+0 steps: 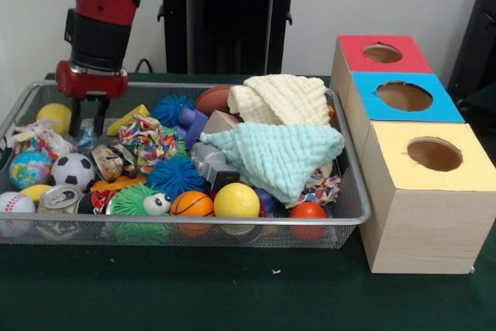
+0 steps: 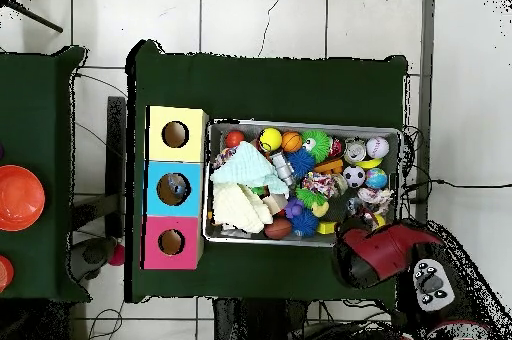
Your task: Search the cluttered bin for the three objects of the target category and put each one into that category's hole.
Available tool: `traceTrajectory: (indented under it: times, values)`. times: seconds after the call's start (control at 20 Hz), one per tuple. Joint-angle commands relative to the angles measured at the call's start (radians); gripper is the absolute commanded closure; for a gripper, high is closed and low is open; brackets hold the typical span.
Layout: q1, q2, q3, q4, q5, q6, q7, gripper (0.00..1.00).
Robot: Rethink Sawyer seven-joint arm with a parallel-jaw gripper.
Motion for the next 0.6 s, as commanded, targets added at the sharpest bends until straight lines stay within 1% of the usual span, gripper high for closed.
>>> traceTrajectory:
  times: [0.05,0.3,0.6]
  values:
    - [-0.078,-0.041,0.094,0.027,0.051,0.066,0.033,1.0]
    - [-0.095,-0.083,0.11,0.061,0.064,0.08,0.012,1.0]
    - [-0.088,-0.079,0.103,0.056,0.063,0.076,0.019,1.0]
